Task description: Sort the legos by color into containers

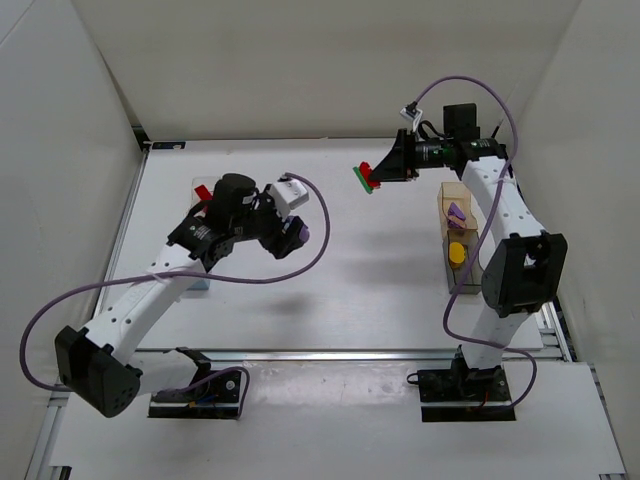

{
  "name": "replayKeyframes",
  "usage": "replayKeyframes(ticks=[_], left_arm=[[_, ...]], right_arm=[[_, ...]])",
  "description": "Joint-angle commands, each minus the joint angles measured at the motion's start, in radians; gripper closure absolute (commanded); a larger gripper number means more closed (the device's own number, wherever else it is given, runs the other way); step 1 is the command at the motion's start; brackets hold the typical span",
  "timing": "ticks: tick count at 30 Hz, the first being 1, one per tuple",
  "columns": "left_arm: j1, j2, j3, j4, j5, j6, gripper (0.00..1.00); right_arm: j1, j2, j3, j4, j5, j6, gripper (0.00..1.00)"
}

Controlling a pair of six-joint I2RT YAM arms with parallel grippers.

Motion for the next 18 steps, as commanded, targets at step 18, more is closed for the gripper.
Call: replayKeyframes(ticks=[18], left_arm=[[0.211,0.188,0.072,-0.068,0.038,-0.557,0.79]], right_arm=[[0.028,-0.008,-0.002,-0.003,0.043,-0.032,1.0]])
